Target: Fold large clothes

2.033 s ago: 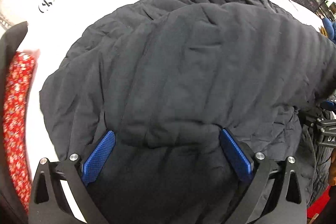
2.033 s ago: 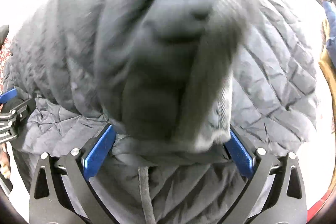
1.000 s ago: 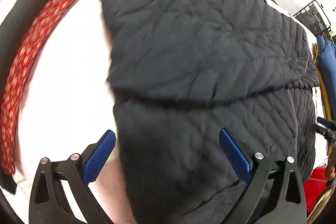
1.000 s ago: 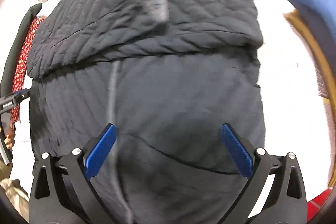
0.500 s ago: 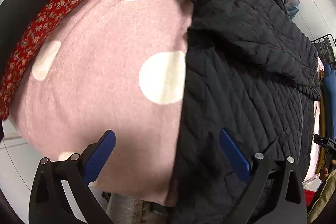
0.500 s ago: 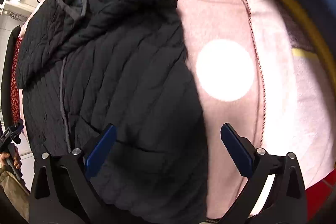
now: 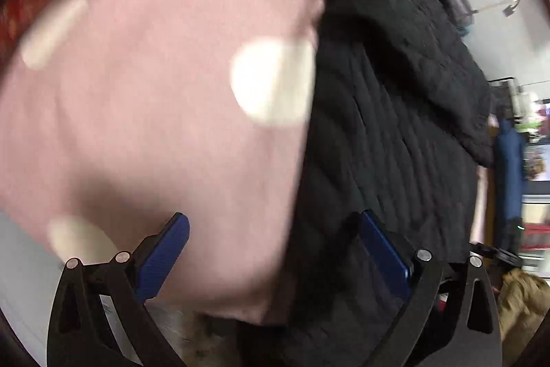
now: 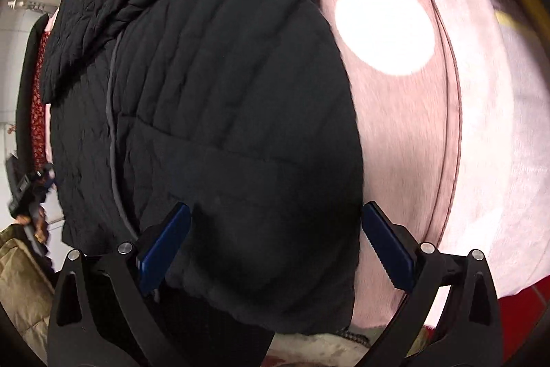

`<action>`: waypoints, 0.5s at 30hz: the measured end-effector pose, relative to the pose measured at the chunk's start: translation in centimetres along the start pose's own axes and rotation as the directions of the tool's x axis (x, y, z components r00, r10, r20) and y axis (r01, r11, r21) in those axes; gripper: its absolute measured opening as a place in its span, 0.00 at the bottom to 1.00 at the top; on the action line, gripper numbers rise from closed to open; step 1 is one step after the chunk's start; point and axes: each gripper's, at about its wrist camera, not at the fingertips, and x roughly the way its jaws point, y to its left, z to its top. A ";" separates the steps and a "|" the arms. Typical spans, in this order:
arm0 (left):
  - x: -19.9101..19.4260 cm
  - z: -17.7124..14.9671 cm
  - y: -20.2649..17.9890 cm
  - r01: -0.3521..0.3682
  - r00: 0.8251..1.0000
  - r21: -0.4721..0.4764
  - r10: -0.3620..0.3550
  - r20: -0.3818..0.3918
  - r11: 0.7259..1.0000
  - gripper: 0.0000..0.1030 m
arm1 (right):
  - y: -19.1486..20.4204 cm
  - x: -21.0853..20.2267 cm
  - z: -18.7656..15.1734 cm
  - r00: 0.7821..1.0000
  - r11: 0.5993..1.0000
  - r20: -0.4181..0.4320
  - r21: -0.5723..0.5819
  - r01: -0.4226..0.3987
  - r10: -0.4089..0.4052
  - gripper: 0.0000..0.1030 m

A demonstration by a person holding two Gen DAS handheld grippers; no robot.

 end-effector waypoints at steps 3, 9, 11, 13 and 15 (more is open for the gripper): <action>0.9 -2.2 -0.8 0.007 1.000 0.052 -0.005 -0.031 0.999 0.94 | -3.0 -0.6 -1.5 1.000 0.999 -0.005 0.031 -0.012 0.013 0.95; 2.0 -4.4 -3.7 0.117 0.985 0.093 -0.103 -0.141 0.989 0.91 | -7.8 -1.7 0.5 0.997 0.988 0.011 0.126 -0.084 0.083 0.95; 2.7 -5.8 -4.2 0.112 0.978 0.119 -0.089 -0.190 0.986 0.90 | -8.0 -1.1 1.4 0.991 0.981 -0.002 0.143 -0.131 0.133 0.95; 3.6 -6.8 -4.3 0.092 0.972 0.148 -0.056 -0.230 0.985 0.82 | -7.3 0.6 1.2 0.983 0.975 -0.044 0.146 -0.170 0.178 0.95; 4.5 -7.0 -4.7 0.084 0.970 0.138 -0.049 -0.238 0.987 0.77 | -6.0 2.3 0.0 0.983 0.983 -0.091 0.109 -0.149 0.159 0.95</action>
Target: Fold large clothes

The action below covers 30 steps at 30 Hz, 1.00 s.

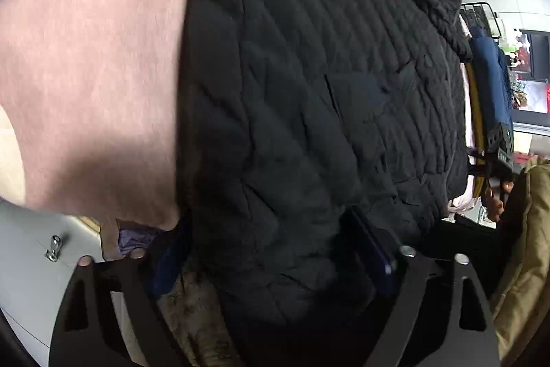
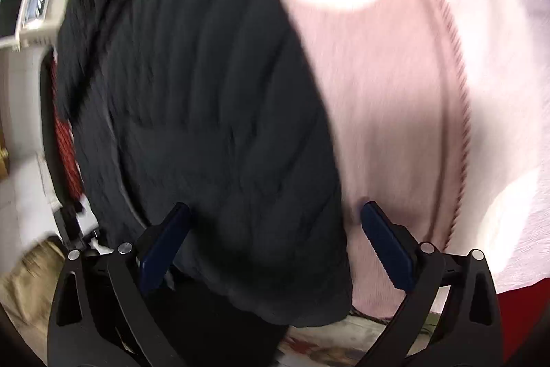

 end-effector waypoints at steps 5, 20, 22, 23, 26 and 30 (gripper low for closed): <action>-0.8 0.2 -0.2 0.021 0.999 -0.017 -0.021 0.024 1.000 0.61 | 0.2 0.4 -2.6 0.999 1.000 -0.032 -0.017 -0.001 0.001 0.84; -3.6 4.7 -5.7 0.043 0.998 0.066 -0.047 0.052 0.997 0.13 | 8.4 -0.6 -4.1 0.997 0.987 0.071 -0.157 0.039 -0.028 0.13; -5.0 6.5 -6.6 0.065 0.991 0.082 -0.074 0.110 0.994 0.12 | 9.8 -1.6 -3.4 0.994 0.985 0.111 -0.172 0.024 -0.005 0.12; -5.4 7.4 -7.1 0.063 0.989 0.093 -0.075 0.128 0.994 0.12 | 10.8 -2.1 -2.7 0.991 0.981 0.135 -0.190 0.025 0.001 0.12; -6.8 11.3 -9.0 0.029 0.979 0.148 -0.058 0.195 0.989 0.11 | 12.9 -3.2 -0.3 0.980 0.965 0.195 -0.250 0.078 -0.029 0.11; -8.7 17.0 -10.0 -0.031 0.955 0.166 -0.020 0.298 0.986 0.09 | 15.2 -5.6 4.3 0.950 0.954 0.311 -0.272 0.125 -0.036 0.11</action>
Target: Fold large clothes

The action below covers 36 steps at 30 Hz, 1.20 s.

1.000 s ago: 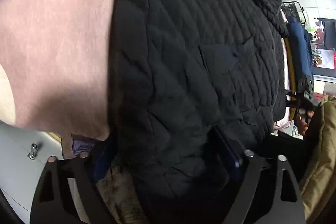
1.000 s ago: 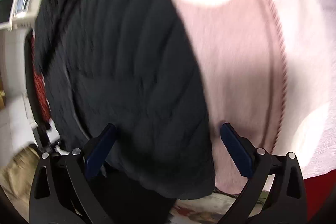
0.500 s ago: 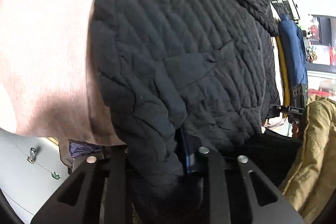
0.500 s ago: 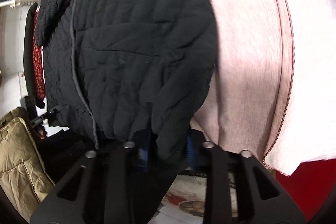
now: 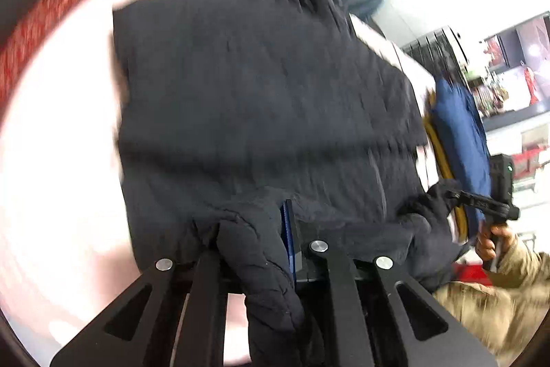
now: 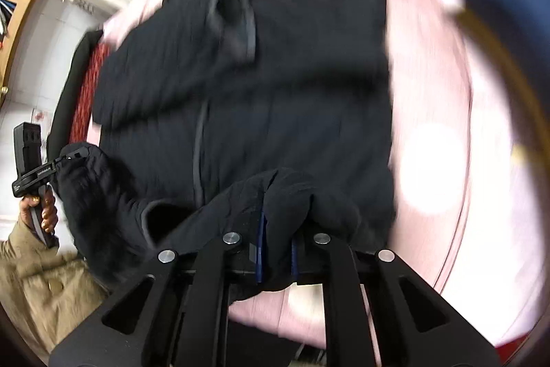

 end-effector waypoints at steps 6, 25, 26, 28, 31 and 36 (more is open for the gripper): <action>-1.1 7.5 0.4 -0.069 0.992 0.004 0.069 0.103 0.998 0.09 | -2.0 -3.3 8.5 0.988 0.998 0.146 0.034 0.044 -0.049 0.10; 4.7 18.9 4.8 -0.093 0.993 -0.170 0.104 0.060 0.981 0.13 | -1.8 3.7 24.1 0.989 0.979 0.133 0.203 0.034 -0.062 0.11; 5.2 19.0 5.5 -0.075 0.995 -0.200 0.087 0.052 0.977 0.13 | -2.7 4.3 24.1 0.990 0.965 0.137 0.261 -0.010 -0.026 0.11; 5.7 19.2 6.2 -0.047 0.997 -0.237 0.060 0.047 0.970 0.13 | -4.4 5.0 24.0 0.988 0.932 0.150 0.353 -0.081 0.030 0.14; 5.6 19.3 7.2 0.014 0.999 -0.297 -0.001 0.043 0.955 0.14 | -6.8 6.1 23.6 0.982 0.870 0.161 0.464 -0.165 0.100 0.15; 3.3 18.8 10.5 0.366 0.931 -0.495 -0.315 0.186 0.788 0.52 | -9.0 7.8 23.0 0.965 0.786 0.166 0.560 -0.263 0.205 0.18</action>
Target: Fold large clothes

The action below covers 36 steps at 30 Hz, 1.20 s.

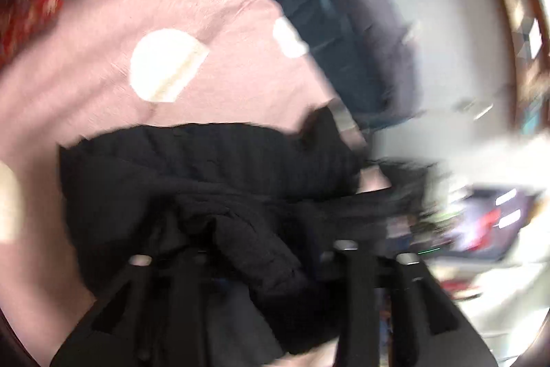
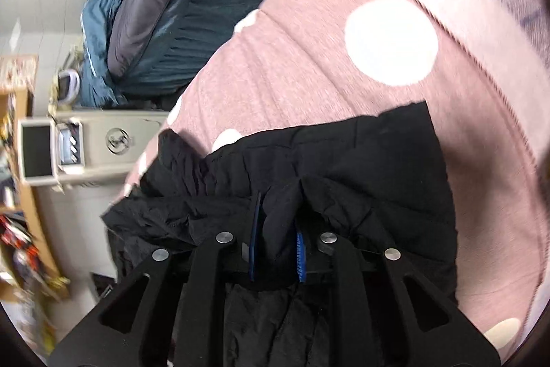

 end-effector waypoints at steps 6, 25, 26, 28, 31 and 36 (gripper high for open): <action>-6.9 0.8 -0.5 0.089 0.973 -0.051 -0.076 0.217 0.995 0.92 | -1.3 -0.7 0.7 0.991 0.984 -0.038 0.130 -0.121 0.127 0.38; 0.1 -15.4 -11.0 -0.568 0.818 0.613 0.458 0.347 0.550 0.94 | 13.9 -1.8 -16.1 0.910 0.576 0.271 -0.707 0.410 -0.315 0.89; 1.7 -17.0 -11.3 -0.564 0.814 0.658 0.472 0.339 0.499 0.94 | 14.3 -0.7 -17.7 0.909 0.531 0.261 -0.745 0.404 -0.325 0.89; 4.2 -18.9 -11.1 -0.546 0.811 0.703 0.500 0.304 0.457 0.94 | 14.6 1.0 -19.8 0.910 0.486 0.237 -0.784 0.386 -0.341 0.89; 6.6 -19.8 -9.9 -0.524 0.810 0.712 0.532 0.246 0.468 0.94 | 14.4 2.9 -21.7 0.901 0.457 0.233 -0.798 0.393 -0.367 0.89; 7.6 -17.2 -7.8 -0.589 0.763 0.645 0.598 0.245 0.487 0.94 | 13.8 5.0 -21.4 0.864 0.392 0.269 -0.806 0.444 -0.426 0.89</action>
